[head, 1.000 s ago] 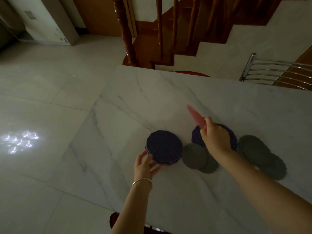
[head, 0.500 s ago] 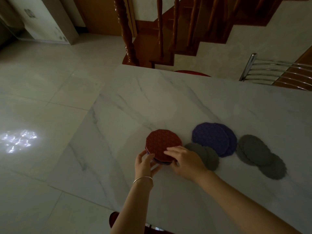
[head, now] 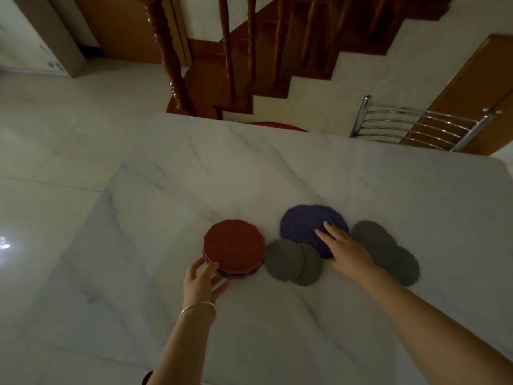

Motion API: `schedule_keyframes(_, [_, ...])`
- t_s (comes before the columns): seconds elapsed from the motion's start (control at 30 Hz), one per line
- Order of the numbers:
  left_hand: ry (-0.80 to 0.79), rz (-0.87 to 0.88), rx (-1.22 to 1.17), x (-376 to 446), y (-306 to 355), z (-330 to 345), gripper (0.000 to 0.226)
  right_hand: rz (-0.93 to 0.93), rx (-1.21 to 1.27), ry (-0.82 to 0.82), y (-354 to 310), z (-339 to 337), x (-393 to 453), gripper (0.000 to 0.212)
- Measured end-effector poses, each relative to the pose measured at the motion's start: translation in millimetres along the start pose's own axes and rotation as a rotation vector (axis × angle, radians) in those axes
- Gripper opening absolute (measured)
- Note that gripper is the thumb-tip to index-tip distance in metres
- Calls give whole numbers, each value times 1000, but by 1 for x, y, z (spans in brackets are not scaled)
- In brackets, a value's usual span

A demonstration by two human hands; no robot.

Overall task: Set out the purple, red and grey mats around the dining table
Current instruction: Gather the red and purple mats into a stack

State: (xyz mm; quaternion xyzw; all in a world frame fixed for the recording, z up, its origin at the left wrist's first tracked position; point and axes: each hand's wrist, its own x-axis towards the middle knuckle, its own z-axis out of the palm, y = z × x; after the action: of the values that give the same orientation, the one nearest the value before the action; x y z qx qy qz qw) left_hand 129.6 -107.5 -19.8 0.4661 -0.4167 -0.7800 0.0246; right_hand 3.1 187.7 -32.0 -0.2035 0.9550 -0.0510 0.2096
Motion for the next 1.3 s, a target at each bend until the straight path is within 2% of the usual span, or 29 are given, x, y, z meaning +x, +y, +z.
schedule_keyframes(0.13, [-1, 10, -10, -2, -1, 1, 33, -74, -110, 4, 9, -6, -2, 64])
schedule_keyframes(0.3, [5, 10, -22, -4, -3, 2, 30, -193, -353, -28, 9, -24, 5, 63])
schedule_keyframes(0.53, [14, -8, -24, -3, -4, 2, 28, -239, -491, -59, -4, -30, 0, 34])
schedule_keyframes(0.73, [12, -18, -25, -1, -1, 1, 30, -367, -574, 160, -7, -27, -14, 26])
schedule_keyframes(0.8, [8, -22, -31, 0, 0, 1, 31, -412, -621, 258, -5, -27, -13, 17])
schedule_keyframes(0.87, [8, -26, -33, 0, 2, 1, 31, -418, -570, 386, -4, -30, -11, 9])
schedule_keyframes(0.9, [6, -27, -33, 0, 2, 0, 32, -391, -540, 440, -3, -34, -9, 12])
schedule_keyframes(1.03, [-4, -34, -25, -2, 5, 0, 34, -125, -161, 564, -3, -63, -2, 16])
schedule_keyframes(1.1, [-5, -39, -28, -2, 5, 0, 36, -1, -26, 566, -2, -81, 2, 11])
schedule_keyframes(1.3, [-31, -51, -49, -3, 6, -1, 38, 4, 132, 708, -32, -108, 10, 10])
